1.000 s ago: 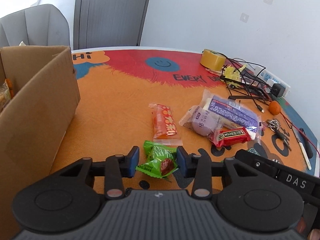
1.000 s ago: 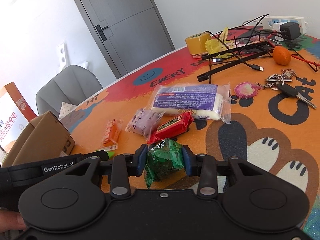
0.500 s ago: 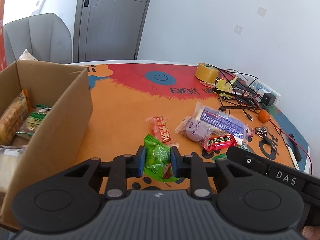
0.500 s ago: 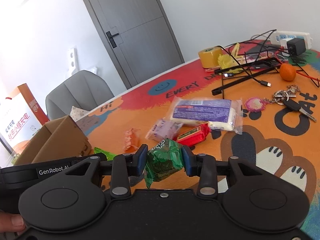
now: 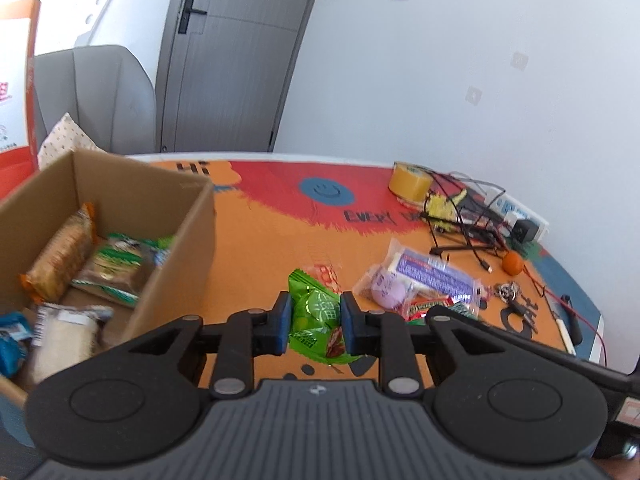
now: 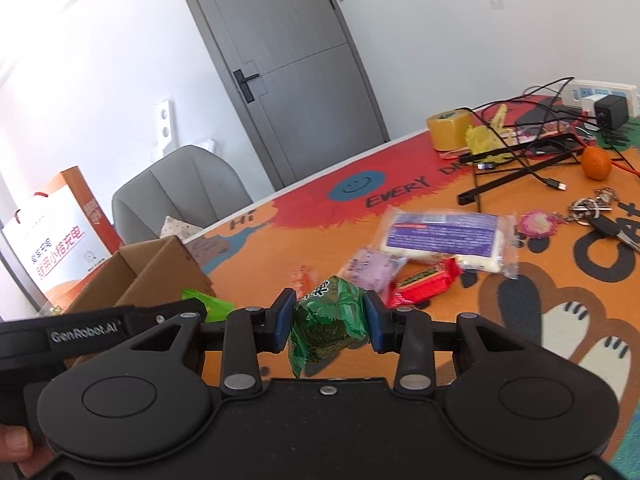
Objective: Organize snacks
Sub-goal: 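Carry both green packs over the box and open both tools to drop them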
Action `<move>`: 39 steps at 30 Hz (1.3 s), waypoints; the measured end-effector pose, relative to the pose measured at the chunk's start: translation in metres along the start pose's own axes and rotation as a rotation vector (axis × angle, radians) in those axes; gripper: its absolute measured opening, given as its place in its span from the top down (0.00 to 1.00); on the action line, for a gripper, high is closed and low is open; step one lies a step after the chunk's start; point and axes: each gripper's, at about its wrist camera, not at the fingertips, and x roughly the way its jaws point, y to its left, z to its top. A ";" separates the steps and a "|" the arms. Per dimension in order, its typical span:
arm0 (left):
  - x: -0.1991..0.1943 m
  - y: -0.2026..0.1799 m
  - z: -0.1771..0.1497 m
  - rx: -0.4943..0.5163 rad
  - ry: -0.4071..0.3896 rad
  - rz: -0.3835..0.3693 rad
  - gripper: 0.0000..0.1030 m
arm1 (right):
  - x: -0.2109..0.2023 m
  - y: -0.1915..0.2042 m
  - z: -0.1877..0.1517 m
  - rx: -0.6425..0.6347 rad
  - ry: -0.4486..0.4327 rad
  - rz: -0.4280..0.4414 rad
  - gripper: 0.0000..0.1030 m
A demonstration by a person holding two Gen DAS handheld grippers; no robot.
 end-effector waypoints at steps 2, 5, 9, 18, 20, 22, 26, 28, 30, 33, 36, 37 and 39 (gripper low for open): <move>-0.008 0.005 0.004 -0.007 -0.019 0.007 0.77 | 0.000 0.007 0.001 -0.008 -0.006 0.015 0.63; -0.019 0.015 0.009 -0.021 -0.044 0.024 0.77 | 0.001 0.019 0.004 -0.021 -0.012 0.035 0.63; -0.030 0.029 0.013 -0.039 -0.066 0.045 0.76 | 0.004 0.034 0.007 -0.031 -0.016 0.062 0.63; -0.055 0.065 0.019 -0.078 -0.104 0.089 0.77 | 0.008 0.072 0.011 -0.069 -0.029 0.106 0.63; -0.060 0.074 0.020 -0.091 -0.112 0.099 0.76 | 0.008 0.080 0.012 -0.080 -0.030 0.116 0.63; -0.064 0.083 0.021 -0.104 -0.119 0.110 0.76 | 0.009 0.088 0.012 -0.094 -0.031 0.125 0.63; -0.069 0.099 0.021 -0.124 -0.126 0.130 0.76 | 0.011 0.103 0.013 -0.117 -0.029 0.140 0.63; -0.070 0.106 0.020 -0.127 -0.126 0.141 0.76 | 0.014 0.111 0.013 -0.127 -0.026 0.146 0.63; -0.071 0.113 0.020 -0.137 -0.125 0.150 0.76 | 0.015 0.117 0.013 -0.137 -0.024 0.155 0.63; -0.071 0.124 0.019 -0.151 -0.122 0.166 0.76 | 0.019 0.127 0.012 -0.150 -0.019 0.169 0.63; -0.071 0.133 0.018 -0.163 -0.115 0.176 0.76 | 0.024 0.138 0.011 -0.163 -0.012 0.183 0.63; -0.070 0.136 0.018 -0.166 -0.111 0.179 0.76 | 0.026 0.142 0.011 -0.167 -0.010 0.187 0.63; -0.069 0.140 0.016 -0.171 -0.106 0.192 0.76 | 0.029 0.148 0.011 -0.173 -0.004 0.194 0.63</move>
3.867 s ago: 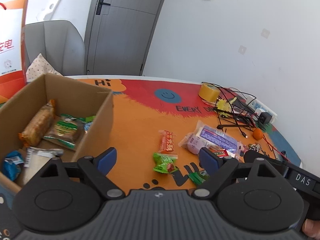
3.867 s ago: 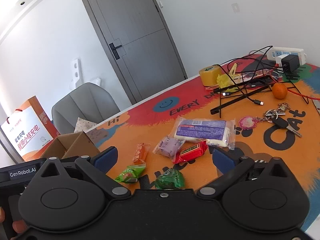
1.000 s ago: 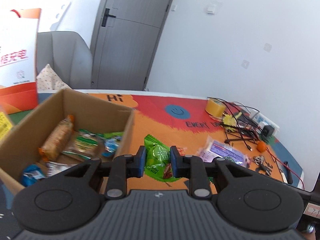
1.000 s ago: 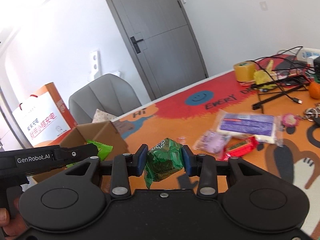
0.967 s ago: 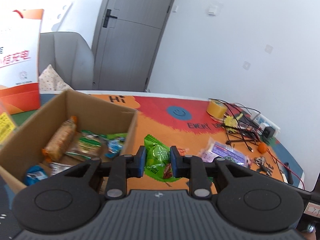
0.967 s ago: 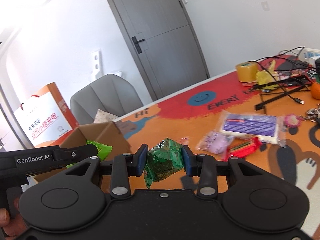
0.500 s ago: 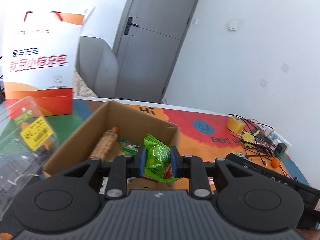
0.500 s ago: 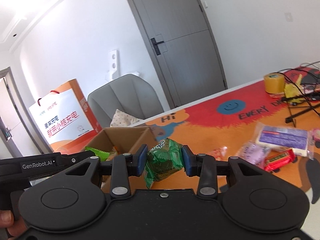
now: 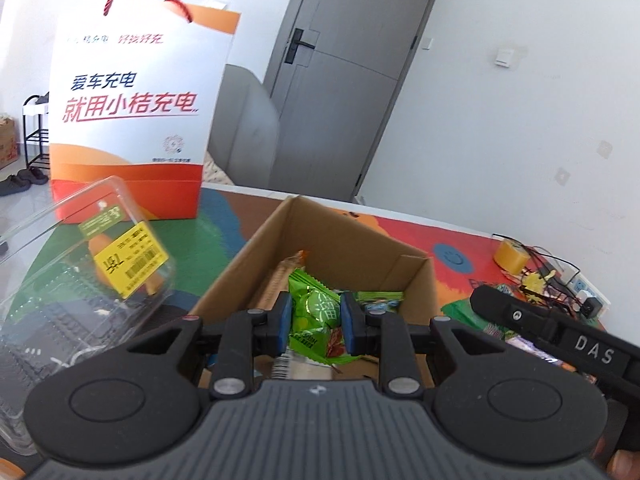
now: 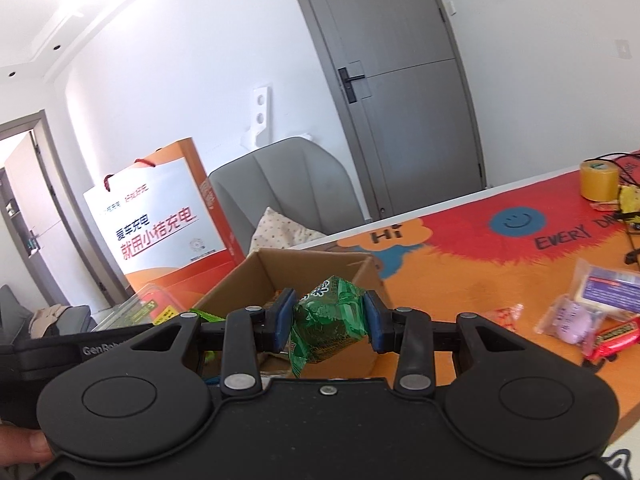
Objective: Organize snacks
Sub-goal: 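Carry both green packs over the box and open both tools to drop them, then move both open tools from the box back to the remaining snacks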
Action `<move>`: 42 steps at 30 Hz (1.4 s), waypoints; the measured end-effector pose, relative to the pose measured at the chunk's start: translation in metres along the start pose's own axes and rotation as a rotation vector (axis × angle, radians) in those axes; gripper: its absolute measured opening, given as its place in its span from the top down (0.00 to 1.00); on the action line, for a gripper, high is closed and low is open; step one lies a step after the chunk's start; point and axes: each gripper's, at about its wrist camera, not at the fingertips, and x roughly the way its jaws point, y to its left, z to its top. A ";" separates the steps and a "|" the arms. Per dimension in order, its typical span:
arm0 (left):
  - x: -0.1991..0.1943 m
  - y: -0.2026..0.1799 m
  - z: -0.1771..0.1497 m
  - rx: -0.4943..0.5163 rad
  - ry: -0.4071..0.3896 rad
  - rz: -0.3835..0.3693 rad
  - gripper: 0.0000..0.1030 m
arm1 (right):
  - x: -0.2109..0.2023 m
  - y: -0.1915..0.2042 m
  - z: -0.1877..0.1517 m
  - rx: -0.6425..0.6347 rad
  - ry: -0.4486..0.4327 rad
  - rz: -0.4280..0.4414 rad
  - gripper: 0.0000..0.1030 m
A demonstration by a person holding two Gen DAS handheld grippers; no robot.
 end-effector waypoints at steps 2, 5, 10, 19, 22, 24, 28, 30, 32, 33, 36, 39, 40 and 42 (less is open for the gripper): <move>0.001 0.005 0.000 -0.005 0.000 0.018 0.76 | 0.004 0.005 0.000 -0.006 0.004 0.007 0.63; 0.002 0.011 0.001 -0.018 0.005 0.030 0.75 | 0.010 0.012 0.002 -0.019 0.011 0.018 0.63; -0.002 0.017 0.005 -0.035 0.004 0.030 0.70 | 0.020 0.021 0.006 -0.018 0.022 0.044 0.63; -0.007 0.019 0.004 -0.035 -0.007 0.030 0.38 | 0.026 0.023 0.006 0.006 0.038 0.045 0.48; -0.008 0.012 0.003 -0.020 -0.010 0.027 0.29 | 0.019 0.018 0.004 0.005 0.034 0.019 0.40; -0.009 0.007 0.002 -0.015 -0.018 0.023 0.26 | 0.013 0.012 0.002 0.005 0.028 -0.006 0.30; -0.007 -0.004 -0.001 -0.001 -0.020 0.011 0.23 | 0.002 -0.002 -0.001 0.023 0.020 -0.063 0.13; -0.006 -0.010 -0.003 0.011 -0.020 0.011 0.23 | -0.004 -0.010 -0.003 0.029 0.012 -0.099 0.07; -0.005 -0.018 -0.005 0.027 -0.021 0.007 0.22 | -0.008 -0.019 -0.004 0.041 0.012 -0.122 0.04; -0.005 -0.021 -0.005 0.035 -0.021 0.004 0.22 | -0.010 -0.023 -0.005 0.046 0.013 -0.129 0.04; -0.004 -0.033 -0.008 0.056 -0.026 0.005 0.20 | -0.017 -0.033 -0.007 0.052 0.005 -0.158 0.00; -0.004 -0.045 -0.010 0.075 -0.036 -0.002 0.16 | -0.024 -0.043 -0.007 0.054 -0.002 -0.187 0.00; -0.004 -0.049 -0.010 0.082 -0.035 -0.004 0.15 | -0.026 -0.046 -0.007 0.057 -0.004 -0.193 0.00; -0.002 -0.056 -0.012 0.092 -0.028 -0.010 0.15 | -0.031 -0.054 -0.007 0.068 -0.006 -0.206 0.00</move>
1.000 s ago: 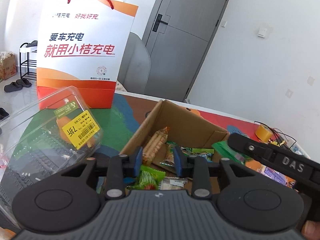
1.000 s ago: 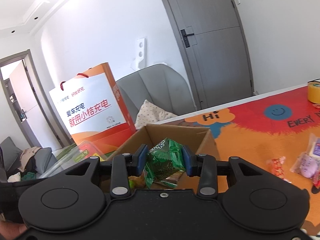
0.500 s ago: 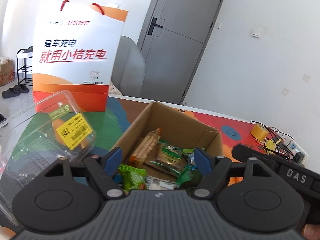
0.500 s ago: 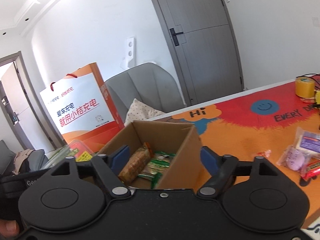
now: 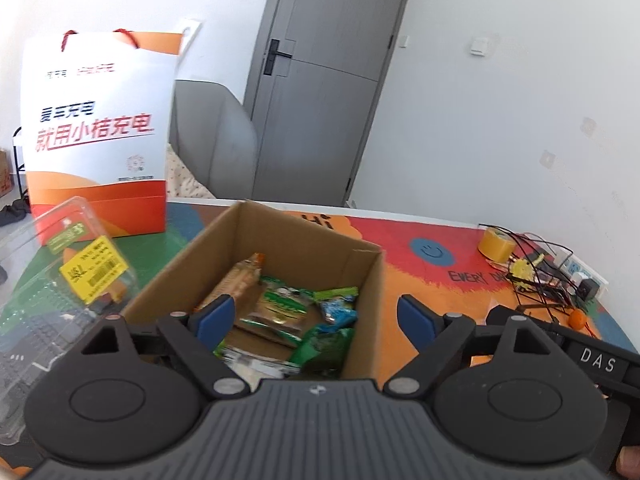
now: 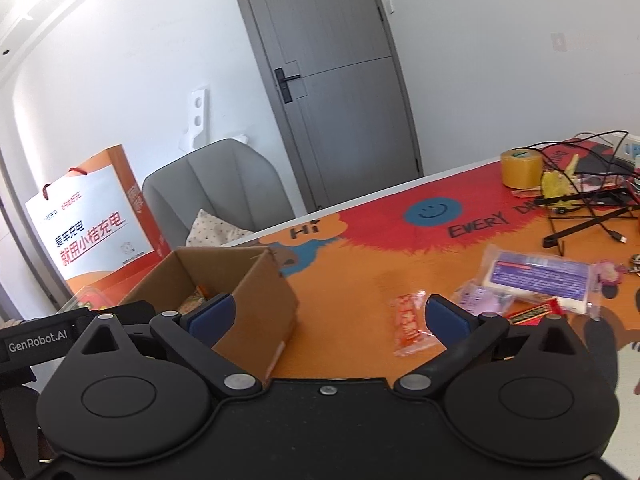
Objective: Organize snacks
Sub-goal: 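Move both open tools from the box back to the remaining snacks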
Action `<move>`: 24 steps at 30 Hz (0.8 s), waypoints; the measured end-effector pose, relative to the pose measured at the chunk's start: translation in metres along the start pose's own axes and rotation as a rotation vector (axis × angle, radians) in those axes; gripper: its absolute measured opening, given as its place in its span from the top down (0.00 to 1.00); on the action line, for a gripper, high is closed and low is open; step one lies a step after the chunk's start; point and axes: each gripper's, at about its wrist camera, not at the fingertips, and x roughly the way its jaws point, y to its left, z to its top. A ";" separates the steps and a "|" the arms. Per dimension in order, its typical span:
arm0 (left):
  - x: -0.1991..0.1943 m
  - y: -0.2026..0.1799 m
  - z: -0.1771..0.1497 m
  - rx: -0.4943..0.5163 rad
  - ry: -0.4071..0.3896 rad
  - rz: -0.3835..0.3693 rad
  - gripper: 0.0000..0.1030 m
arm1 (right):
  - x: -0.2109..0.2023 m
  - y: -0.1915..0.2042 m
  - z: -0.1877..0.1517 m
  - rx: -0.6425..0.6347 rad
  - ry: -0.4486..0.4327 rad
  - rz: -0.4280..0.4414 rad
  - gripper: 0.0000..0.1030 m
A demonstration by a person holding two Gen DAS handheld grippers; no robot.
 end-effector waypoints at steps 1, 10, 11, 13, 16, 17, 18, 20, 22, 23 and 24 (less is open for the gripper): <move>0.001 -0.003 0.000 0.002 0.003 -0.004 0.15 | -0.002 -0.003 0.000 0.002 -0.001 -0.003 0.00; 0.009 -0.029 -0.004 0.026 0.041 -0.046 0.09 | -0.017 -0.031 -0.002 0.023 -0.013 -0.027 0.00; 0.010 -0.032 -0.004 0.027 0.043 -0.055 0.08 | -0.019 -0.034 -0.002 0.026 -0.014 -0.030 0.00; 0.011 -0.038 -0.005 0.038 0.049 -0.066 0.07 | -0.022 -0.040 -0.001 0.033 -0.015 -0.036 0.00; 0.012 -0.048 -0.006 0.050 0.053 -0.086 0.07 | -0.026 -0.050 0.000 0.044 -0.017 -0.056 0.00; 0.012 -0.051 -0.006 0.053 0.056 -0.093 0.07 | -0.028 -0.054 0.000 0.048 -0.018 -0.062 0.00; 0.013 -0.055 -0.007 0.055 0.059 -0.100 0.07 | -0.029 -0.057 0.000 0.053 -0.019 -0.067 0.00; 0.015 -0.061 -0.008 0.059 0.067 -0.115 0.07 | -0.032 -0.064 0.000 0.060 -0.020 -0.076 0.00; 0.017 -0.068 -0.008 0.066 0.074 -0.129 0.07 | -0.034 -0.070 0.000 0.059 -0.024 -0.081 0.00; 0.018 -0.071 -0.009 0.070 0.078 -0.135 0.07 | -0.036 -0.073 0.000 0.059 -0.025 -0.085 0.00; 0.019 -0.074 -0.009 0.074 0.081 -0.139 0.07 | -0.037 -0.075 0.000 0.062 -0.025 -0.089 0.00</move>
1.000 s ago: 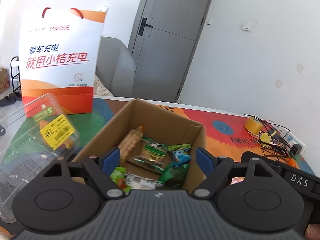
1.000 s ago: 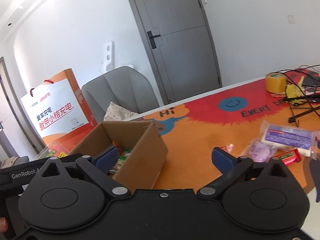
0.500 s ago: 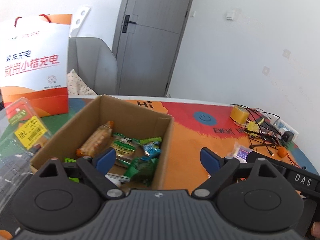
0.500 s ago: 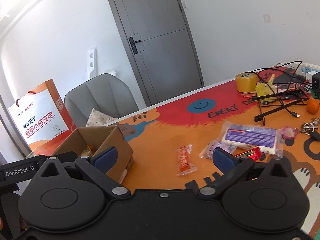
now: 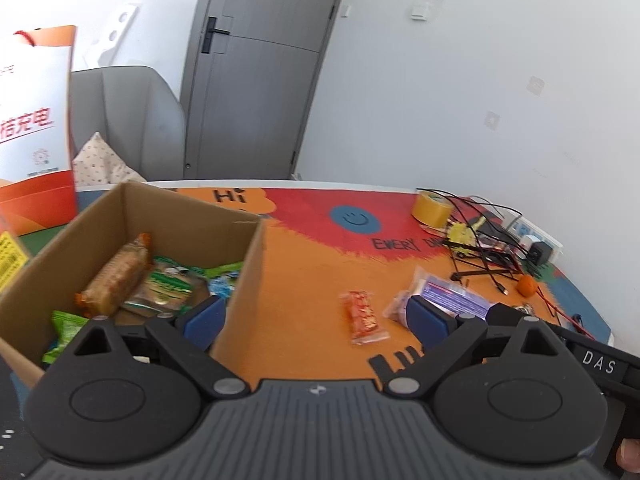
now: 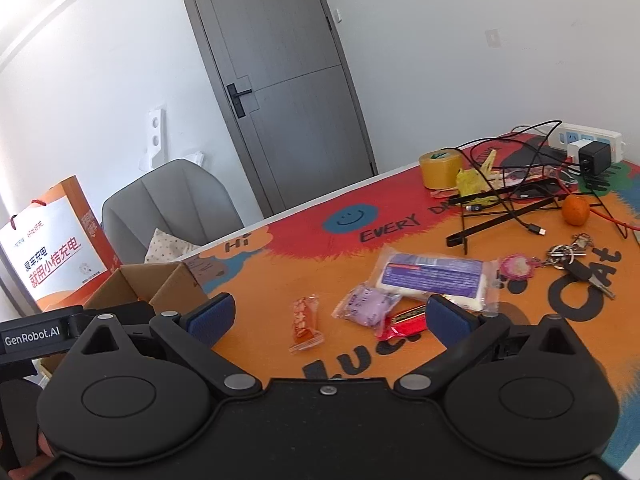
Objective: Organize snacks
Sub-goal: 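Move both open tools from the box back to the remaining snacks, then grasp the red-white snack stick with left tool while right tool grasps red bar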
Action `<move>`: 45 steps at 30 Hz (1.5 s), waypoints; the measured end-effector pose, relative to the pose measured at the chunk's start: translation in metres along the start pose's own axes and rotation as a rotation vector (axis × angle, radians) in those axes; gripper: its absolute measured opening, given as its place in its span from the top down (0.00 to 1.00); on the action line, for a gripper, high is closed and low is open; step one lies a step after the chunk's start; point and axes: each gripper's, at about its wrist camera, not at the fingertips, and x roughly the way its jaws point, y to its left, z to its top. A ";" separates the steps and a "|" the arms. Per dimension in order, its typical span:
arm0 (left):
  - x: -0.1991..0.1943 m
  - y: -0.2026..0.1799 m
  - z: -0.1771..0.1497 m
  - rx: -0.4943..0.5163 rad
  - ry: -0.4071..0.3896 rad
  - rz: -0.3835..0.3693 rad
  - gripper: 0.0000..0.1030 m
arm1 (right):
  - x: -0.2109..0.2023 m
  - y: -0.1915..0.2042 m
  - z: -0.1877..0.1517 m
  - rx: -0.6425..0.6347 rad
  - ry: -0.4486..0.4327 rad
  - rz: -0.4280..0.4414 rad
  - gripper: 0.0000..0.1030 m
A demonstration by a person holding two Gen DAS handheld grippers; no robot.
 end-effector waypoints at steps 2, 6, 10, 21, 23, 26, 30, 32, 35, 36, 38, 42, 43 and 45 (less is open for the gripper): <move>0.002 -0.006 0.000 0.007 0.002 -0.009 0.07 | -0.001 -0.007 0.001 0.011 0.001 -0.007 0.00; 0.008 -0.016 -0.001 0.016 0.012 -0.021 0.07 | -0.003 -0.020 0.001 0.032 0.009 -0.015 0.00; 0.016 -0.023 -0.002 0.013 0.030 -0.031 0.07 | -0.005 -0.035 0.001 0.051 0.008 -0.035 0.00; 0.047 -0.041 -0.009 0.023 0.078 -0.025 0.07 | 0.001 -0.071 -0.002 0.112 0.006 -0.083 0.00; 0.056 -0.042 -0.010 0.020 0.087 -0.022 0.08 | 0.006 -0.076 -0.003 0.119 0.016 -0.083 0.01; 0.068 -0.044 -0.010 0.019 0.093 -0.015 0.08 | 0.015 -0.079 -0.006 0.124 0.036 -0.079 0.06; 0.084 -0.046 -0.010 0.016 0.114 0.002 0.09 | 0.031 -0.079 -0.007 0.125 0.064 -0.068 0.09; 0.092 -0.046 -0.009 0.016 0.127 0.013 0.09 | 0.039 -0.078 -0.007 0.124 0.071 -0.064 0.10; 0.105 -0.045 -0.008 0.018 0.147 0.029 0.09 | 0.052 -0.073 -0.008 0.122 0.084 -0.063 0.10; 0.110 -0.044 -0.008 0.018 0.156 0.033 0.09 | 0.057 -0.072 -0.008 0.123 0.090 -0.064 0.10; 0.119 -0.043 -0.009 0.015 0.172 0.043 0.09 | 0.067 -0.071 -0.009 0.126 0.105 -0.067 0.13; 0.134 -0.044 -0.011 0.013 0.193 0.053 0.12 | 0.081 -0.072 -0.010 0.136 0.128 -0.077 0.19; 0.137 -0.044 -0.011 0.014 0.196 0.056 0.14 | 0.084 -0.073 -0.010 0.138 0.133 -0.080 0.20; 0.143 -0.044 -0.012 0.012 0.204 0.062 0.15 | 0.088 -0.073 -0.009 0.140 0.138 -0.084 0.21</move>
